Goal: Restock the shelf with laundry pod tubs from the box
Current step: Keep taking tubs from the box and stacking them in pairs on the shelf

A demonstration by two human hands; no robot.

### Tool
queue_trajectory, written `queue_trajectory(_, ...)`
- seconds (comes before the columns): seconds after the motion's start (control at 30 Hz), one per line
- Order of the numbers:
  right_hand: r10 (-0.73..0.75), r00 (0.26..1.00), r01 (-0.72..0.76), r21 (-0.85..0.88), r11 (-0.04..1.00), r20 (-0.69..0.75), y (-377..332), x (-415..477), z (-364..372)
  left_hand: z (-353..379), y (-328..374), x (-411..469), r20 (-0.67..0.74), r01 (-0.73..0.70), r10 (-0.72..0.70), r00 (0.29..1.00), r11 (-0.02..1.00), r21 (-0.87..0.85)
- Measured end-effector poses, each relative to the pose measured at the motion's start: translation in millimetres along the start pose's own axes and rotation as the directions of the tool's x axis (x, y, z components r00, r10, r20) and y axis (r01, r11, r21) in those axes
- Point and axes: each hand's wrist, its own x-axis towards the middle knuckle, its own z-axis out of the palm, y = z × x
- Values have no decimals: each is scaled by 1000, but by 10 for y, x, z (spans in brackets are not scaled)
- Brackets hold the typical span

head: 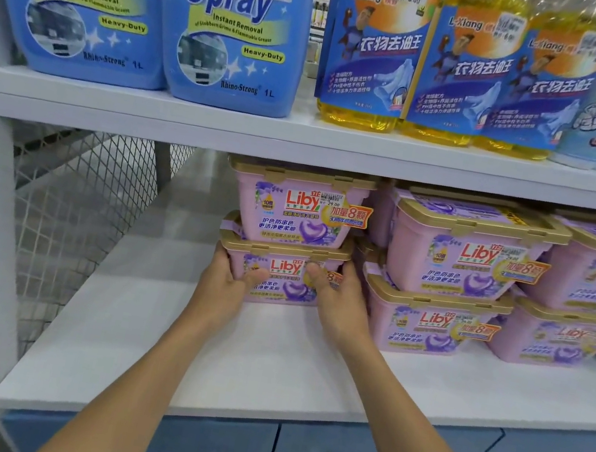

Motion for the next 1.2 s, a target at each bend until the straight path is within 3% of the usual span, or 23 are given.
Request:
queue_trajectory(0.53,51,999,-51,-59,997,-1,8,32,-7,-59,53,52,1,50,-49,999,998,-32)
queue_trajectory(0.7,55,998,-59,-222,973,-23,-133,-218,-40,-193,230,-126,-27,38,-34,999,988,149)
queue_trajectory(0.8,60,995,-19,-442,897,79,-210,-459,-55,-340,317,-350,-9,8,-6,1000,951,308)
queue_trajectory(0.9,177,977,-51,-670,741,121,-351,-711,-20,-637,310,-639,-18,35,-30,999,879,476)
queue_trajectory(0.97,199,964,11,-772,636,177,-479,-882,59,-877,311,-895,-6,41,-46,999,839,543)
queue_trajectory(1.07,132,920,216,-760,613,368,-694,-1188,348,-1342,320,-1351,-66,82,-52,996,783,617)
queue_trajectory(1.2,21,771,465,-586,663,636,-954,-1674,937,-2028,329,-2042,-129,117,-38,991,728,676)
